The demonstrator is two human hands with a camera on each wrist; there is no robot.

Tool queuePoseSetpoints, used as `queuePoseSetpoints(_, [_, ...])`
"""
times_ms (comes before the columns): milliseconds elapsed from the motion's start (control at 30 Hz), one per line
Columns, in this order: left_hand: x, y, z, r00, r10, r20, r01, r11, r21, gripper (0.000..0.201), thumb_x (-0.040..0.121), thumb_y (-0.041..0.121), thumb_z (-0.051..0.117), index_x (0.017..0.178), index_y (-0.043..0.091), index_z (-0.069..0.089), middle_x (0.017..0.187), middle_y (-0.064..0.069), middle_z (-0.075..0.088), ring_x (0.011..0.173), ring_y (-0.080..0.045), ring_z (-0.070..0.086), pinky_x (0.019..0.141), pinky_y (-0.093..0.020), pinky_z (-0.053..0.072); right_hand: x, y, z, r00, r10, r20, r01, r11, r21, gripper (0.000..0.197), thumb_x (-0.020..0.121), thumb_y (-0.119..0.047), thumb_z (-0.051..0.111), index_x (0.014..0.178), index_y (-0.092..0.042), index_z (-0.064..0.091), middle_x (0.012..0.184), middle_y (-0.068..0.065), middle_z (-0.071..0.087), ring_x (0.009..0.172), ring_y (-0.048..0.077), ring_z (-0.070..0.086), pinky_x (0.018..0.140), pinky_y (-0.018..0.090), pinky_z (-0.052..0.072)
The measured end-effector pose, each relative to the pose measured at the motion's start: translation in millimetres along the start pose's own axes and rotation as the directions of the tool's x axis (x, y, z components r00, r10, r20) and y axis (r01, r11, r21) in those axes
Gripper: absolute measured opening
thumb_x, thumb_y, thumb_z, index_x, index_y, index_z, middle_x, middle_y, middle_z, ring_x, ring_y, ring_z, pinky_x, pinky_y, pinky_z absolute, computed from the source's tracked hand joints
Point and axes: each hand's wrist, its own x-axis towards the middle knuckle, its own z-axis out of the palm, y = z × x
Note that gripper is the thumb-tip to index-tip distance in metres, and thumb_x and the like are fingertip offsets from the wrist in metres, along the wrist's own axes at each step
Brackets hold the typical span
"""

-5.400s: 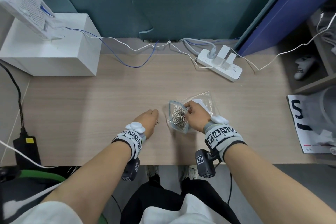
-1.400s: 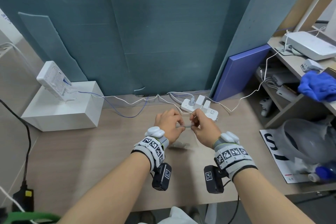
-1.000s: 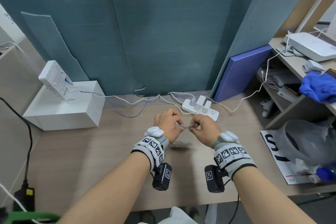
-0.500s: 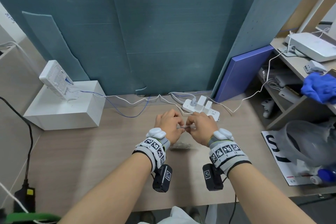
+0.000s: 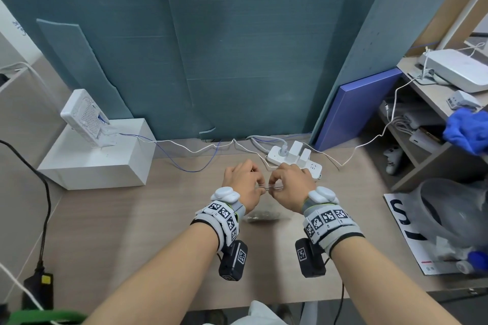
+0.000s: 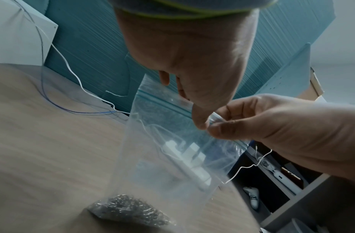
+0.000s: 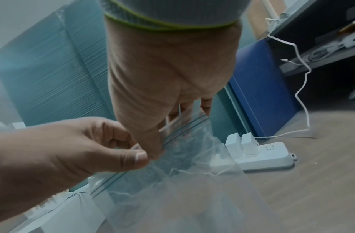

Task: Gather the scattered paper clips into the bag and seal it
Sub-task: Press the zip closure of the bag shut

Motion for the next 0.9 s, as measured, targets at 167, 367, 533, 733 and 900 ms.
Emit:
queuePoseSetpoints(167, [-1,-5,-2,0.999,-0.029,-0.034,0.029,1.0,-0.012,0.014,0.079,0.044,0.076,0.083,0.032,0.071,0.102,0.017,0.049,0.098,-0.004,0.039,0.091,-0.027,0.024,3,1,-1,1.0,-0.024,0.004,0.025,0.999,-0.041,0.006,0.085,-0.029,0.067,0.079,-0.03,0.065,0.099,-0.014,0.057,0.106,0.017,0.052,0.083,0.036,0.027])
queuePoseSetpoints(367, [-4,-1,-6,1.0,-0.01,-0.023,0.01,1.0,-0.006,0.008,0.086,0.037,0.074,0.088,0.029,0.072,0.103,0.015,0.048,0.085,-0.004,0.02,0.092,-0.027,0.027,2,-7,1,1.0,-0.023,0.0,0.023,0.999,-0.029,0.003,0.085,-0.034,0.068,0.084,-0.035,0.065,0.109,-0.014,0.059,0.109,0.015,0.05,0.087,0.035,0.029])
queuePoseSetpoints(533, [-8,-9,-7,0.998,-0.053,-0.026,0.053,0.998,0.022,0.012,0.082,0.042,0.075,0.083,0.031,0.072,0.104,0.016,0.048,0.097,-0.006,0.036,0.092,-0.027,0.025,0,-3,4,1.0,-0.013,0.011,0.014,0.999,-0.05,0.01,0.083,-0.023,0.065,0.081,-0.033,0.064,0.105,-0.014,0.057,0.11,0.016,0.05,0.085,0.034,0.027])
queuePoseSetpoints(733, [-13,-6,-4,1.0,-0.02,-0.019,0.021,0.999,0.046,0.012,0.08,0.043,0.075,0.082,0.032,0.071,0.102,0.016,0.048,0.098,-0.007,0.041,0.091,-0.03,0.026,-3,-11,5,0.999,-0.044,0.02,0.045,0.998,-0.037,0.005,0.085,-0.035,0.068,0.084,-0.035,0.063,0.112,-0.013,0.058,0.114,0.016,0.051,0.095,0.037,0.032])
queuePoseSetpoints(900, [-16,-13,-6,0.999,-0.043,-0.011,0.043,0.997,0.06,0.007,0.084,0.037,0.073,0.086,0.031,0.072,0.105,0.014,0.046,0.096,-0.008,0.032,0.094,-0.031,0.028,-6,-10,5,0.998,-0.057,0.038,0.058,0.997,-0.045,0.002,0.09,-0.032,0.063,0.091,-0.034,0.062,0.113,-0.012,0.056,0.115,0.018,0.05,0.096,0.037,0.031])
